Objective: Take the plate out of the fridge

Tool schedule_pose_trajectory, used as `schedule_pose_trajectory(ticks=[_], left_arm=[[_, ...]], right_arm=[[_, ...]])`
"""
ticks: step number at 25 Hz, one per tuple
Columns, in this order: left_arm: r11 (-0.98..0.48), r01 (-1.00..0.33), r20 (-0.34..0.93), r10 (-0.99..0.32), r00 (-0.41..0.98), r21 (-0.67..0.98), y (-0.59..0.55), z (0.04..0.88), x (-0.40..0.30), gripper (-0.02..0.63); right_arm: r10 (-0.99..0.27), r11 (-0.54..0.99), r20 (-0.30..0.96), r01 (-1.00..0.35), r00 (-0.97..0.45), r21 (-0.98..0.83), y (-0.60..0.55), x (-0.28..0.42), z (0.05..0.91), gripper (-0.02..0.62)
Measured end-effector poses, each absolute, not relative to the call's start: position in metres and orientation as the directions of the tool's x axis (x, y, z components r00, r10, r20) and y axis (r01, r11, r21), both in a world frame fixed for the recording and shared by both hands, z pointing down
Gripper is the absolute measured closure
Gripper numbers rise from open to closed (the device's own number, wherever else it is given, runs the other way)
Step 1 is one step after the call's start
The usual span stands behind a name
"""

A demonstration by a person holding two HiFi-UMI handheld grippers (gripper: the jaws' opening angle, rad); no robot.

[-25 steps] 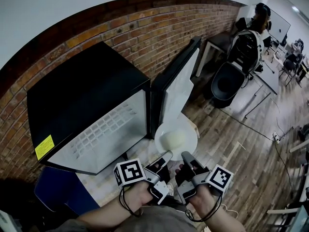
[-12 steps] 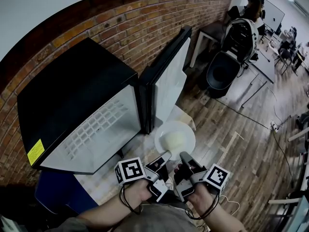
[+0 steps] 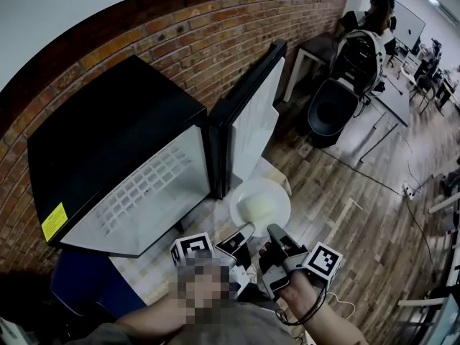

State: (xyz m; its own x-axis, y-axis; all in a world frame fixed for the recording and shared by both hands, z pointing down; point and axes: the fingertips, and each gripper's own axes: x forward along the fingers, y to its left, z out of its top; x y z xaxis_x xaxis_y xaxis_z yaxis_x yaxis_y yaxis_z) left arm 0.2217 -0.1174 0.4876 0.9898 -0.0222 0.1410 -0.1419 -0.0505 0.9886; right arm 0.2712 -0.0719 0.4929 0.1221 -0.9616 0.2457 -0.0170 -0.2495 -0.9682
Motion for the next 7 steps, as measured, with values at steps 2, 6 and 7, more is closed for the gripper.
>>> schedule_pose_trajectory(ticks=[2, 6, 7], left_arm=[[-0.051, -0.139, 0.138, -0.028, 0.99, 0.989, -0.1178, 0.4859, 0.2199, 0.568], [-0.059, -0.137, 0.135, -0.031, 0.99, 0.989, -0.1164, 0.4797, 0.2147, 0.568], [-0.062, -0.136, 0.135, -0.032, 0.99, 0.989, -0.1157, 0.4779, 0.2134, 0.568]], right_arm=[[-0.964, -0.244, 0.24, -0.022, 0.117, -0.97, -0.0729, 0.2699, 0.4908, 0.562], [-0.966, -0.24, 0.237, -0.022, 0.109, -0.97, -0.0712, 0.265, 0.4857, 0.561], [-0.966, -0.239, 0.236, -0.022, 0.107, -0.971, -0.0705, 0.2636, 0.484, 0.561]])
